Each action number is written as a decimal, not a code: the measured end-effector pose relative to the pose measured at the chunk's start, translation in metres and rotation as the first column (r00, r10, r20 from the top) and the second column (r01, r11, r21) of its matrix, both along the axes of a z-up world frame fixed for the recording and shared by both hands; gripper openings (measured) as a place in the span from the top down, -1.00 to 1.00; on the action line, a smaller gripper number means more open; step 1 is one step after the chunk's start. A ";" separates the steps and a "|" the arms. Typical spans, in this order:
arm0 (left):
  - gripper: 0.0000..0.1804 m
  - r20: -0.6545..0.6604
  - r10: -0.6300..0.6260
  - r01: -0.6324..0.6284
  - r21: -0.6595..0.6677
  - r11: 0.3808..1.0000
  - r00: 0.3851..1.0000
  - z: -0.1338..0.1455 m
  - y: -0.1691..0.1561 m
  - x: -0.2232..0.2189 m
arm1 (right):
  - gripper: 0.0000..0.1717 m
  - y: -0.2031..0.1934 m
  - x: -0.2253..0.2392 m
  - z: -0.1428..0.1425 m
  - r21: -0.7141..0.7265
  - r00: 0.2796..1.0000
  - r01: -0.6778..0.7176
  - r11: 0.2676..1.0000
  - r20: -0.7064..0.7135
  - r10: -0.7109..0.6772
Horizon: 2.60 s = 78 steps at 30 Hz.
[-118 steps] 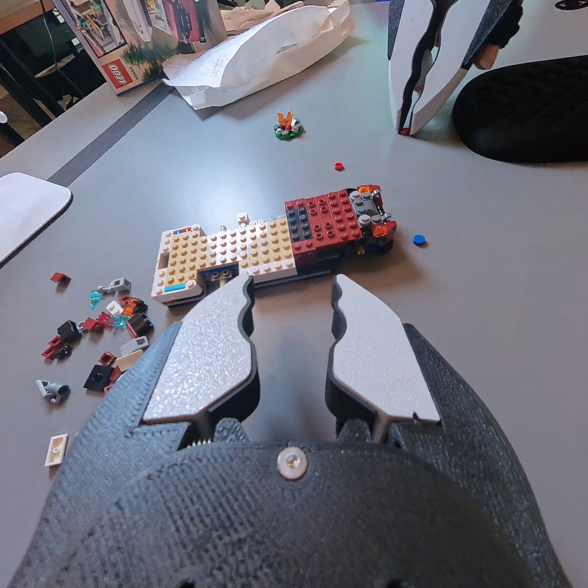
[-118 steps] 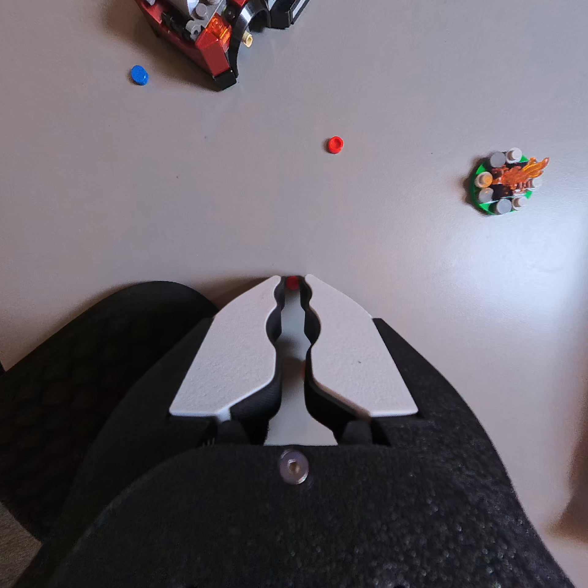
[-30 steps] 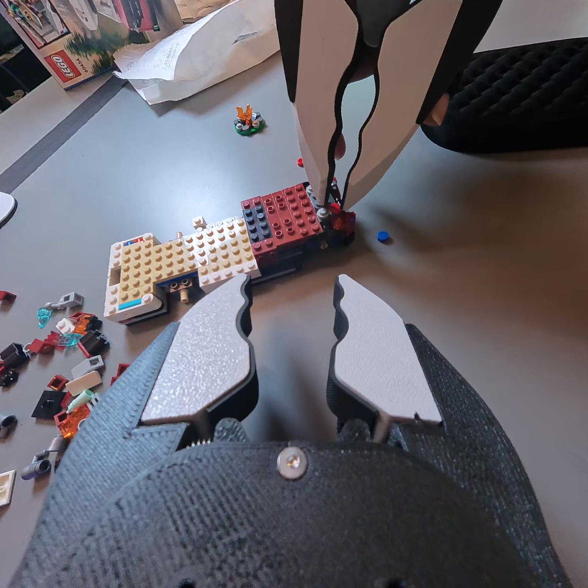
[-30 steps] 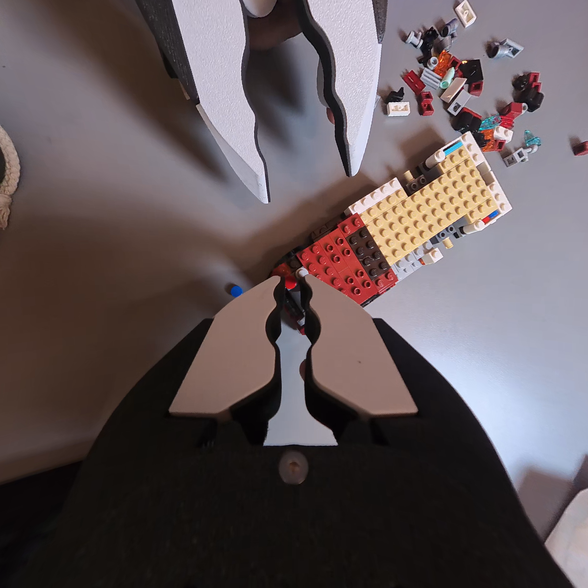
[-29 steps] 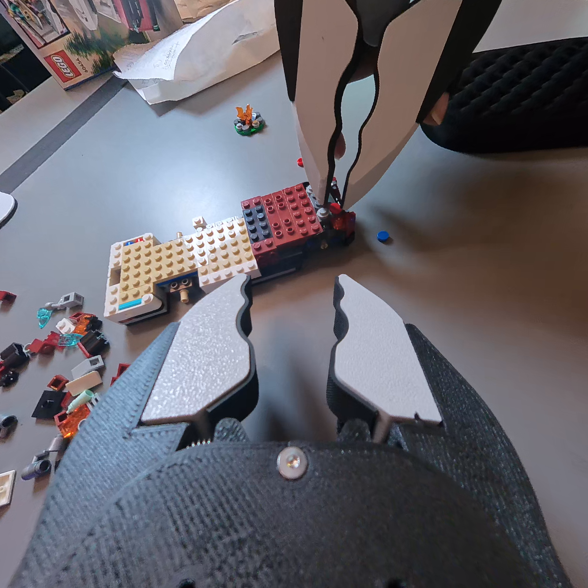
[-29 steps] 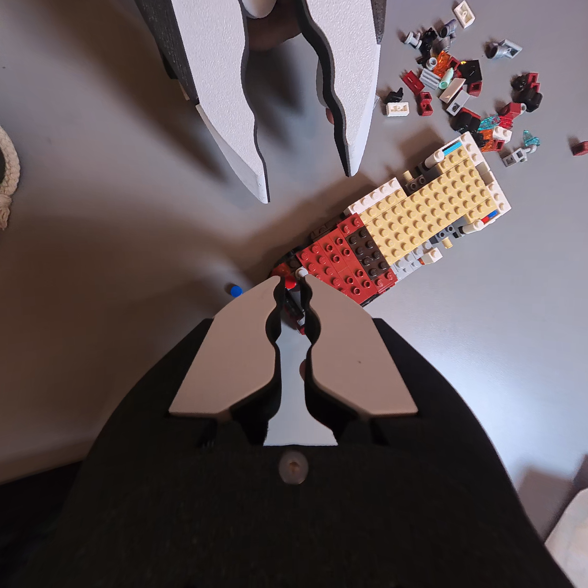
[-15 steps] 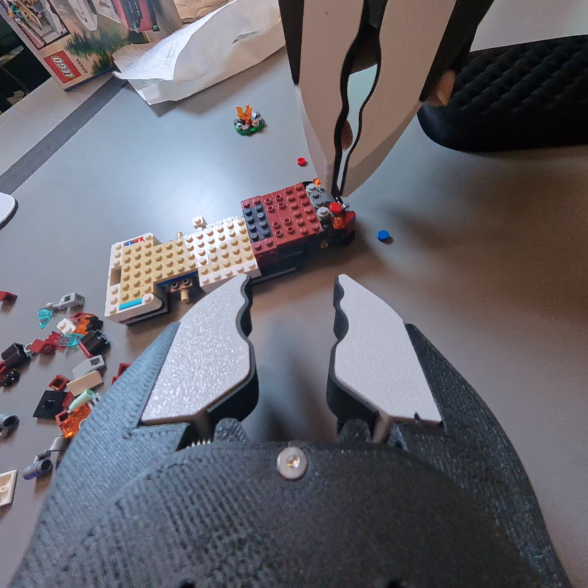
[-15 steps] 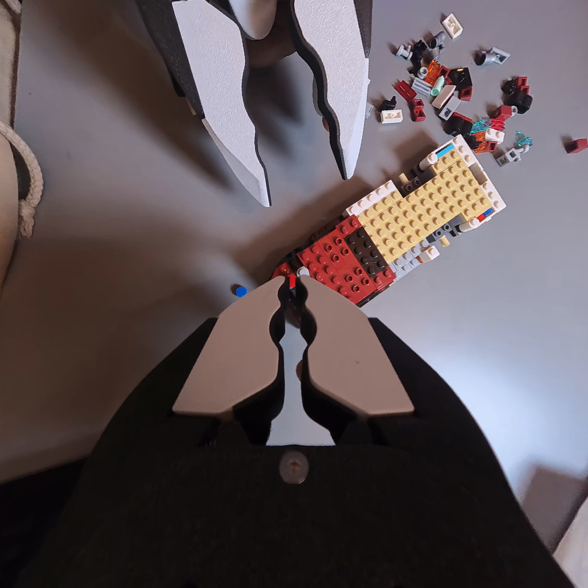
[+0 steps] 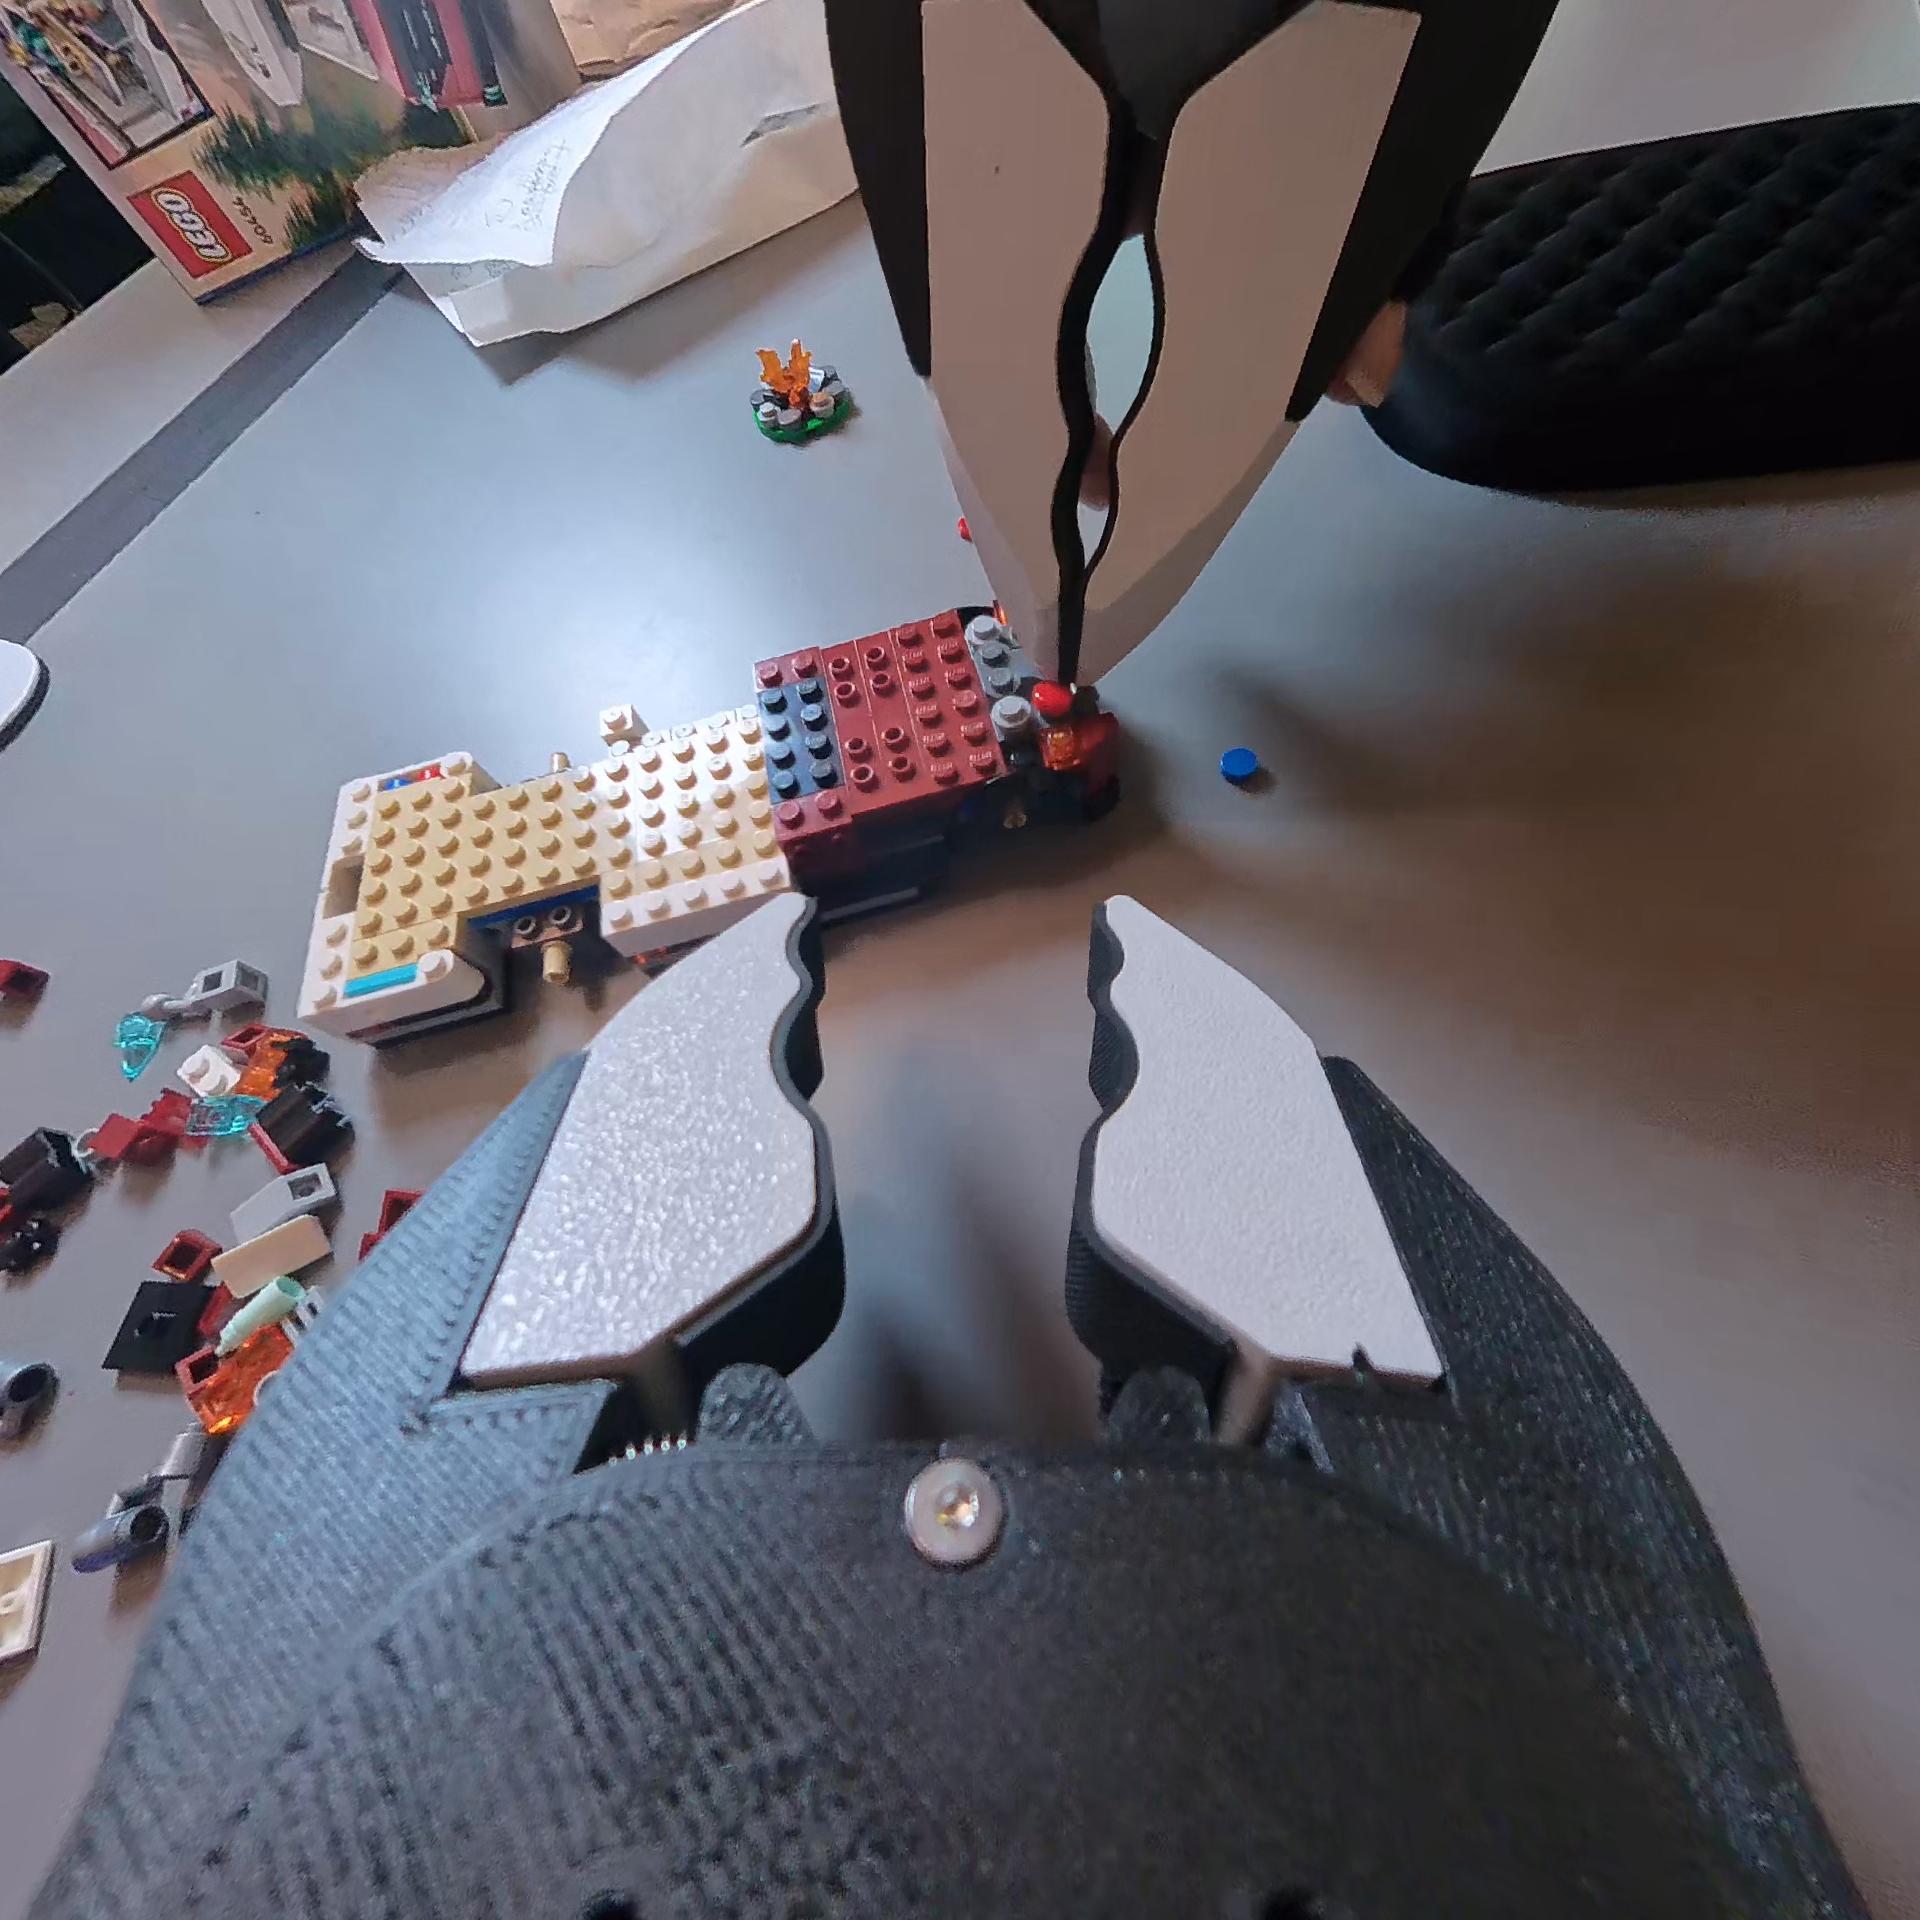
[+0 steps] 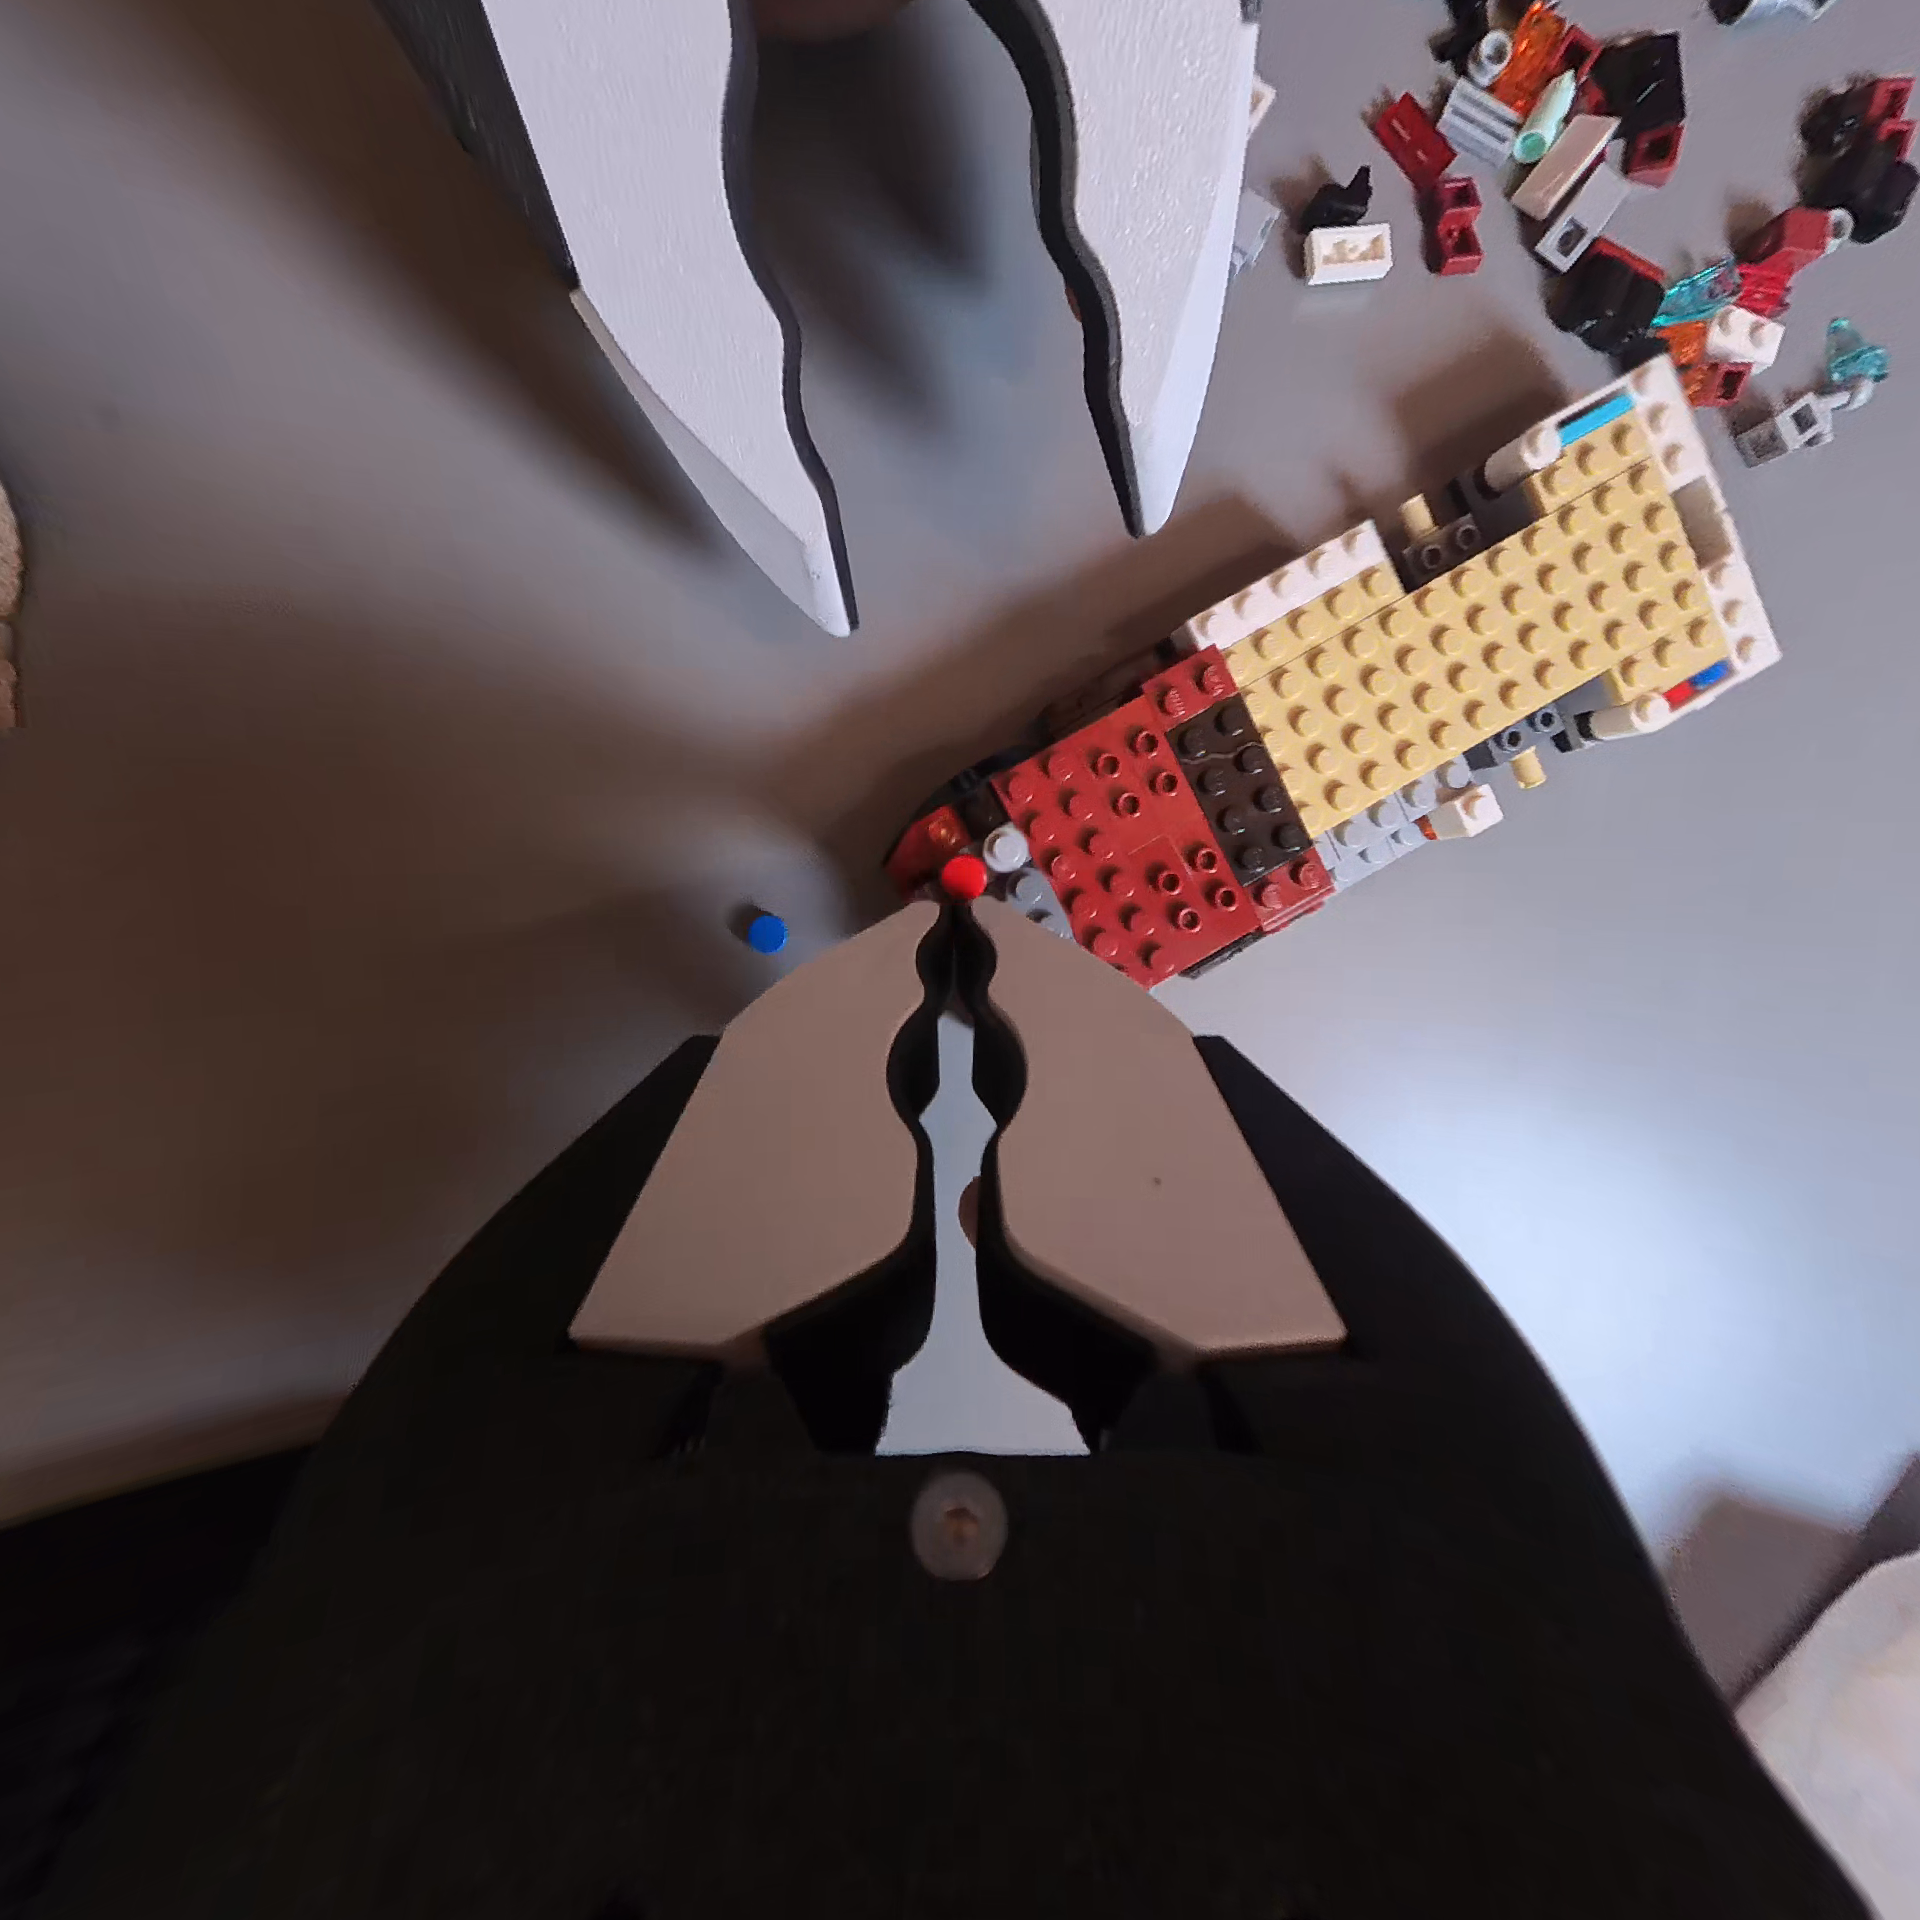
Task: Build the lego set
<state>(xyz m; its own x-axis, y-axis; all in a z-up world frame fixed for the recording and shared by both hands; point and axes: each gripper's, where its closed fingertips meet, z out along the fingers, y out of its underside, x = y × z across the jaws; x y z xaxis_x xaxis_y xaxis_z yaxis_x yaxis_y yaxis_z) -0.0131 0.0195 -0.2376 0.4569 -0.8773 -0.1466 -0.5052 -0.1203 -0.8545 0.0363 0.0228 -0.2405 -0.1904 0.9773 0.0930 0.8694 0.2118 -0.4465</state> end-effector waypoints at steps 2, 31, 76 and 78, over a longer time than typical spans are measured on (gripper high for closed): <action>0.46 -0.001 0.000 0.000 0.000 1.000 1.000 0.000 0.000 0.000 | 1.00 0.002 0.000 0.000 0.017 1.000 -0.012 1.000 0.028 0.012; 0.48 -0.028 -0.096 0.099 0.111 0.989 0.995 0.005 0.013 0.022 | 0.98 0.003 -0.016 0.005 0.020 0.992 -0.089 0.996 0.090 0.087; 0.31 -0.114 -0.021 0.006 -0.136 0.991 0.993 -0.013 -0.019 -0.046 | -0.05 0.032 -0.060 0.000 0.198 0.853 -0.521 0.830 0.127 0.506; 0.33 -0.106 -0.019 0.004 -0.139 0.990 0.994 -0.014 -0.018 -0.049 | -0.12 0.041 -0.062 -0.006 0.186 0.794 -0.606 0.773 0.208 0.572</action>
<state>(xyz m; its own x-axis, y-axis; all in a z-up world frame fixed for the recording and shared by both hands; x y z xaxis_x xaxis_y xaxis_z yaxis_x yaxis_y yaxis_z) -0.0619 0.0017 -0.2514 0.4346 -0.8978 -0.0707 -0.5949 -0.2273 -0.7710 -0.0253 0.0641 -0.2465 -0.7482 0.6216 0.2320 0.5859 0.7830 -0.2088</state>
